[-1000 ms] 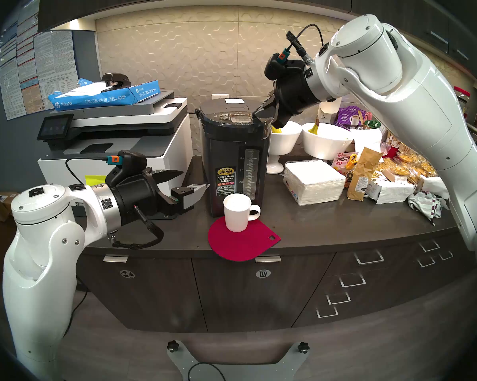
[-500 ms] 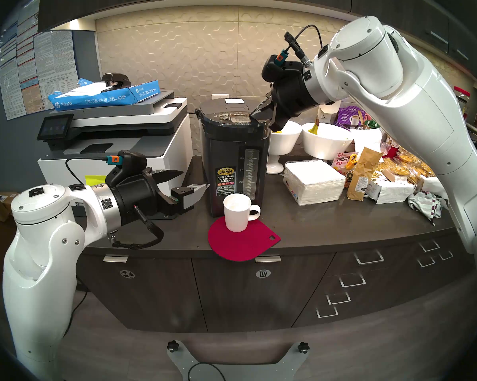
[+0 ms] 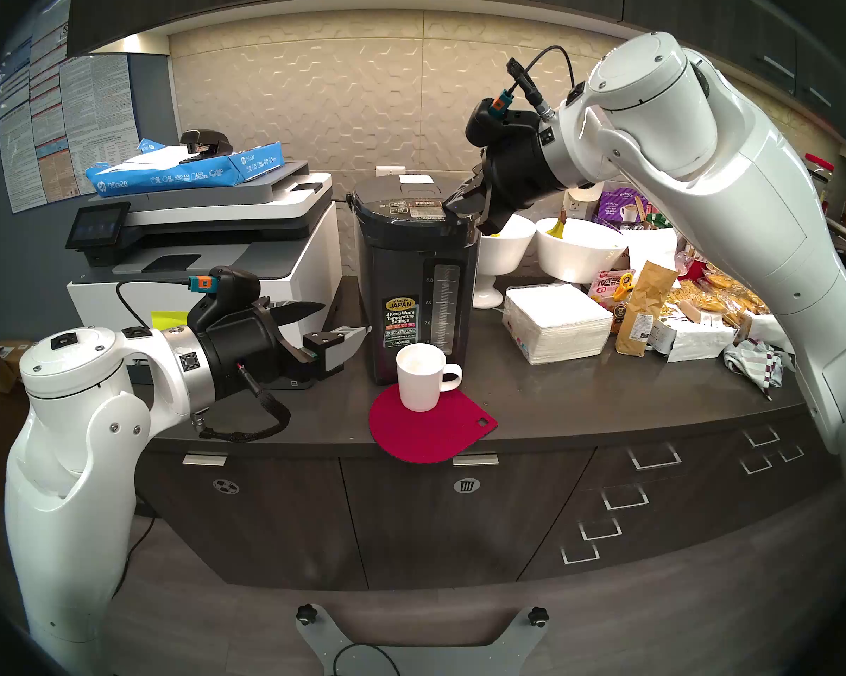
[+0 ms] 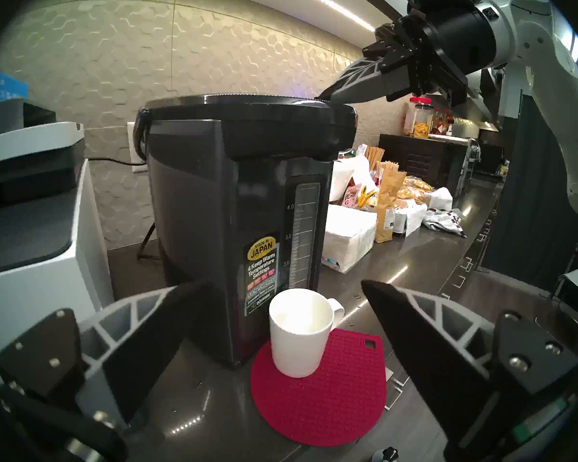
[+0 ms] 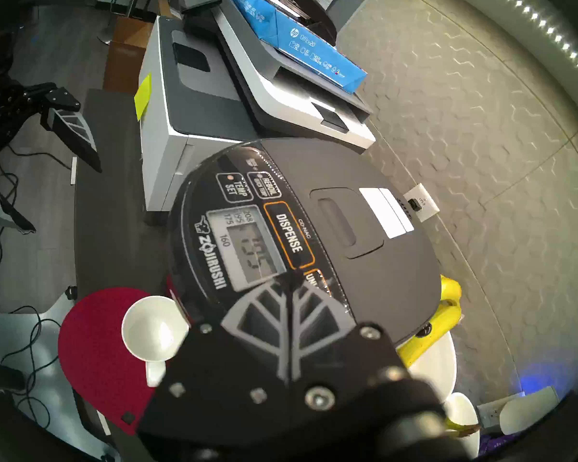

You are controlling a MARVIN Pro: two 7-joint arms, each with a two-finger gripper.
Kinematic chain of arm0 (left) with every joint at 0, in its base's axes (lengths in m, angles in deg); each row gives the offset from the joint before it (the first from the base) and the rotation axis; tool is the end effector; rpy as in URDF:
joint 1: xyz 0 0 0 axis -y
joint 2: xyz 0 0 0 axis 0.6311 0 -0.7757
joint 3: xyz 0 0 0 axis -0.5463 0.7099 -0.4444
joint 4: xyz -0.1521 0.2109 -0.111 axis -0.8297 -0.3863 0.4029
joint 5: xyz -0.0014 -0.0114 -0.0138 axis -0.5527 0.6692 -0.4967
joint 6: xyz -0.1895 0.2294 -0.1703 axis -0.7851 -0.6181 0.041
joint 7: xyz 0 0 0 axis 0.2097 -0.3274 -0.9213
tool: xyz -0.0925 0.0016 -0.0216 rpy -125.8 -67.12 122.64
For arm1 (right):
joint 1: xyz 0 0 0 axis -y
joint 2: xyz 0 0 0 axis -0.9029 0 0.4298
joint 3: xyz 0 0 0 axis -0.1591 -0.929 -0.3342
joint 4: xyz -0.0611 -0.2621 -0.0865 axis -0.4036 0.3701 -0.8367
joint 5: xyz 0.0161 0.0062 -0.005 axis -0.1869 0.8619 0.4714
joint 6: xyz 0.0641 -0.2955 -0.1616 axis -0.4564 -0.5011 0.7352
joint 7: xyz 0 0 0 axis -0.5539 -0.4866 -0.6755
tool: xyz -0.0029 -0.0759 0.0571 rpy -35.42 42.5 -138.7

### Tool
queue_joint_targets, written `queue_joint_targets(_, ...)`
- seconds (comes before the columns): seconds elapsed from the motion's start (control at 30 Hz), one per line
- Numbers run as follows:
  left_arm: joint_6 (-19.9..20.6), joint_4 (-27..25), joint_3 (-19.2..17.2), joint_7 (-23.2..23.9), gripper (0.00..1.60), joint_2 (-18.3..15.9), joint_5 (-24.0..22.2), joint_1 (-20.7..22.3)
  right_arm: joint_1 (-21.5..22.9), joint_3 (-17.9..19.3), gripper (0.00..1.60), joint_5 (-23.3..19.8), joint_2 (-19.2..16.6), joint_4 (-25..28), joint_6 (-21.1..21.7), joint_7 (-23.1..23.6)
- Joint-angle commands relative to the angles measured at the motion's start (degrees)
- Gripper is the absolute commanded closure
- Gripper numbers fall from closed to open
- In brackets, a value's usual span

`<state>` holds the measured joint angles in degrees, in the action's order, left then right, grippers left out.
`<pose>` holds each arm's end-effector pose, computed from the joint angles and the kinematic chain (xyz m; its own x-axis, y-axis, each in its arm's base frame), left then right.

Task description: Press the water dispenser button and fill the cup

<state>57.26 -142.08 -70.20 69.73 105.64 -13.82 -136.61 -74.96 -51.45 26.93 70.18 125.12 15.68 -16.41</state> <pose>0.3236 0.0140 -0.0539 0.1715 -0.0720 0.9825 -0.6062 -0.7939 0.0476 0.4451 0.1173 0.1047 -0.1512 0.7463 0.6482 0.7552 -0.3359 0.5629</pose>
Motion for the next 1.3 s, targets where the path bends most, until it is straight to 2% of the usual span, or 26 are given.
queue_joint_targets(0.0, -0.1, -0.8, -0.1, -0.1, 0.0, 0.1, 0.0, 0.0, 1.1, 0.9, 1.6, -1.0, 1.2, -1.0, 0.0, 0.3)
queue_joint_targets(0.53, -0.1, -0.8, -0.1, -0.1, 0.0, 0.1, 0.0, 0.0, 2.1, 1.8, 1.6, -1.2, 3.5, -2.5, 0.0, -0.7)
queue_joint_targets(1.27, -0.1, -0.8, -0.1, -0.1, 0.0, 0.1, 0.0, 0.0, -0.7, 0.2, 1.6, -0.9, 3.7, -2.0, 0.0, -3.3)
